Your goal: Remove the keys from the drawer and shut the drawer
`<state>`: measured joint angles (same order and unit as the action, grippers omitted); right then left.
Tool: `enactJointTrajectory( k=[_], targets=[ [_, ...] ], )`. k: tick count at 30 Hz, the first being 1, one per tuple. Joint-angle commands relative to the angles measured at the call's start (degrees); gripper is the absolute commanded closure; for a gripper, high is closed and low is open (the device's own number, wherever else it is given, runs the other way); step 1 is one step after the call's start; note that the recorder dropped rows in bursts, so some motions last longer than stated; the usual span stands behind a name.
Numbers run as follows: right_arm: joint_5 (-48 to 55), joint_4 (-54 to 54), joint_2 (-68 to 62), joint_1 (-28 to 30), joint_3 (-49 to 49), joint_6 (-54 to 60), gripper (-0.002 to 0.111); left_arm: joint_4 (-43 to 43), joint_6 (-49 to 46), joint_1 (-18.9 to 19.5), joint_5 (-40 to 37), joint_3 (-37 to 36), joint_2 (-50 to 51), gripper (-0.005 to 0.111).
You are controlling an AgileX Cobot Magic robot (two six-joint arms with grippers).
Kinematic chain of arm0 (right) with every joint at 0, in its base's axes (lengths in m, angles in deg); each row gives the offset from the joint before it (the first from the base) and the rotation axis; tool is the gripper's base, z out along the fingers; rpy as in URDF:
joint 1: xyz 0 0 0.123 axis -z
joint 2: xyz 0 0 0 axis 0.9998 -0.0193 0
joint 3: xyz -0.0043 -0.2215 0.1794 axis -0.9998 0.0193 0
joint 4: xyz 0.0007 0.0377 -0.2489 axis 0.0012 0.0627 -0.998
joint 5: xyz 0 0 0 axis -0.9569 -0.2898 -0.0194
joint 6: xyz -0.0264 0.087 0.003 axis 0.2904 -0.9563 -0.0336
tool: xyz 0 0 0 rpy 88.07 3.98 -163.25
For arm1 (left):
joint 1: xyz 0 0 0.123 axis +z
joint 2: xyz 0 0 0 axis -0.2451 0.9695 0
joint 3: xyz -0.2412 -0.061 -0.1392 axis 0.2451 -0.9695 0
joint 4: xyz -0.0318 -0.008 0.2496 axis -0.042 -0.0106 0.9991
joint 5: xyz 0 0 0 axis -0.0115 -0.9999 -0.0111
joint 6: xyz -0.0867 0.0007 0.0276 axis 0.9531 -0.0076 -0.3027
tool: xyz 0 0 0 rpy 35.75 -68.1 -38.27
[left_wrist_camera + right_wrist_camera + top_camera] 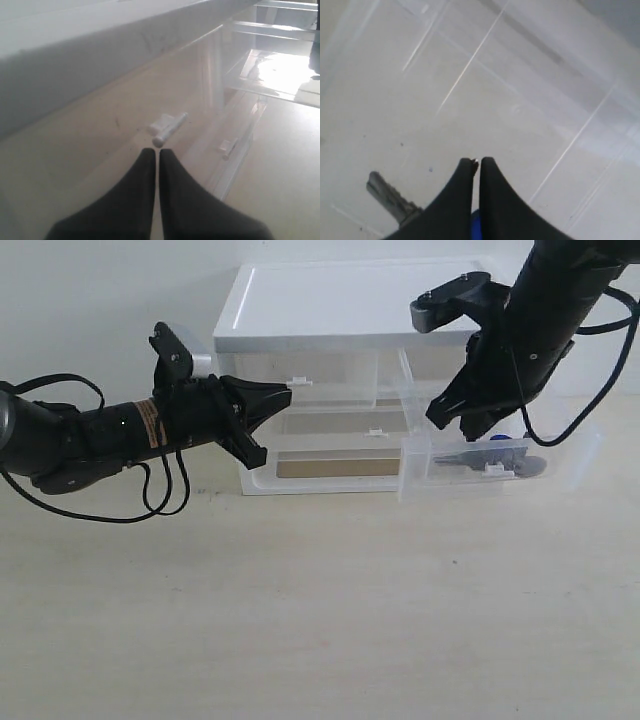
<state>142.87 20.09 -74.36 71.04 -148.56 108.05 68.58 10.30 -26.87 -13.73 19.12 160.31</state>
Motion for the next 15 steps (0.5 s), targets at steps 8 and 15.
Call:
enactJointTrajectory(
  k=[8, 15],
  targets=[
    [-0.8, -1.2, 6.1, 0.0, 0.3, 0.1, 0.107, -12.8, -0.5, 0.6, -3.9, 1.4, 0.0, 0.102],
    [10.0, -0.8, 8.8, 0.0, 0.3, 1.9, 0.067, -12.8, -0.5, 0.6, -3.9, 1.4, 0.0, 0.102]
  ],
)
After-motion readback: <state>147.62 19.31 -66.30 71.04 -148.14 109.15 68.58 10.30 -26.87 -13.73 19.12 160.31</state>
